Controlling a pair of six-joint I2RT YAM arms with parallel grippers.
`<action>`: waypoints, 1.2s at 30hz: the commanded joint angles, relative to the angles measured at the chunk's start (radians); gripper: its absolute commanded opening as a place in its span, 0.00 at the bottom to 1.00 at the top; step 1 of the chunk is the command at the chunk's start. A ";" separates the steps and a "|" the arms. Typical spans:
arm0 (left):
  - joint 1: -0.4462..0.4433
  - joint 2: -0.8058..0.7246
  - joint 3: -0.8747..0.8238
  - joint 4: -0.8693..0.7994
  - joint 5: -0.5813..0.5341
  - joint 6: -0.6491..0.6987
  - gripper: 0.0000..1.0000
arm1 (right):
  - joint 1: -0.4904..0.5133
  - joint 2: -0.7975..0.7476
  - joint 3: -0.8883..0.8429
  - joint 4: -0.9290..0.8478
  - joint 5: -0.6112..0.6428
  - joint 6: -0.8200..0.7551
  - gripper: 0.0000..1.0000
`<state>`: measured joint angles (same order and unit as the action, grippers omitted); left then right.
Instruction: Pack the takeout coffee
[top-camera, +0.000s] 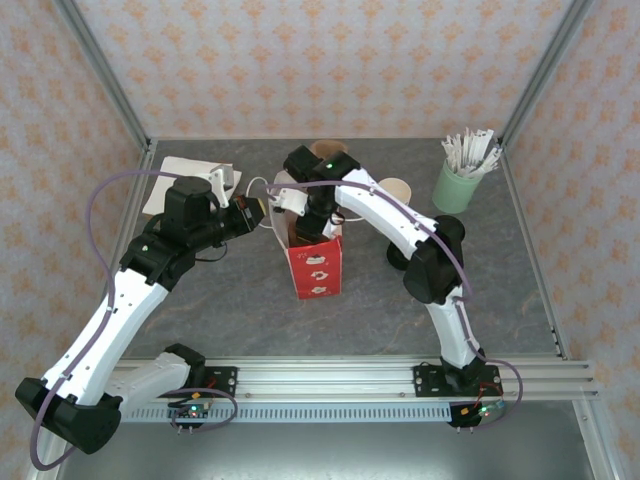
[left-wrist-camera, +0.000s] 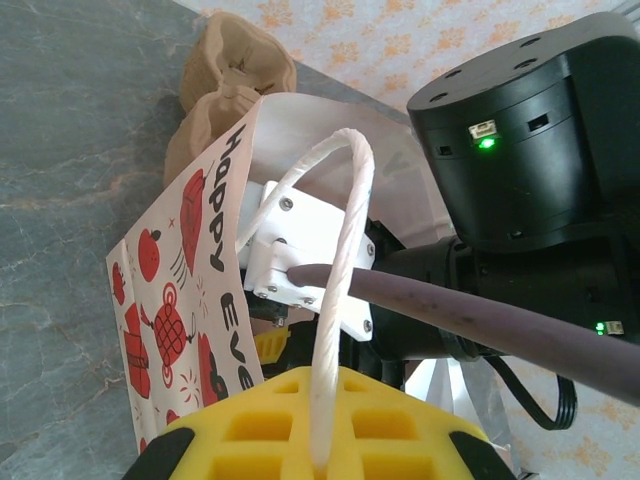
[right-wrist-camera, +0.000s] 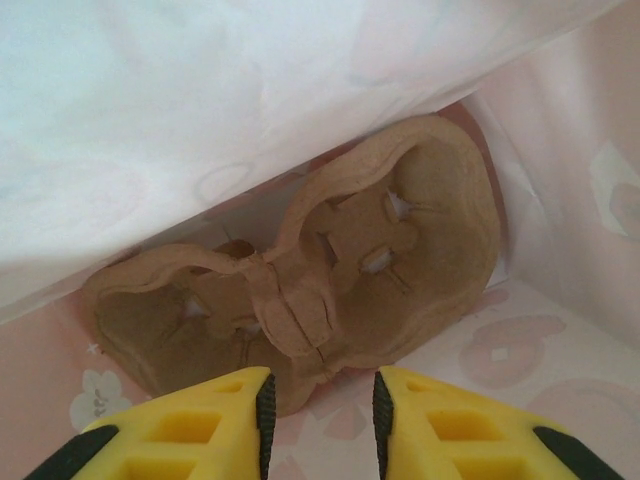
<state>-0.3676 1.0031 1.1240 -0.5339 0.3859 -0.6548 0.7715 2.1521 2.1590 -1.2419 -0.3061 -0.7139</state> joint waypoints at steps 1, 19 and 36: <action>-0.011 0.001 -0.008 0.013 0.007 0.001 0.04 | 0.008 0.050 -0.013 -0.030 0.041 0.013 0.33; -0.023 0.014 -0.001 0.018 0.006 0.001 0.04 | 0.018 0.107 -0.030 -0.070 0.125 0.011 0.33; -0.033 0.017 -0.002 0.020 0.001 0.000 0.04 | 0.024 0.147 -0.091 -0.044 0.150 0.038 0.35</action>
<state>-0.3927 1.0172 1.1240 -0.5312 0.3859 -0.6548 0.7895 2.2490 2.1021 -1.2667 -0.1818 -0.6888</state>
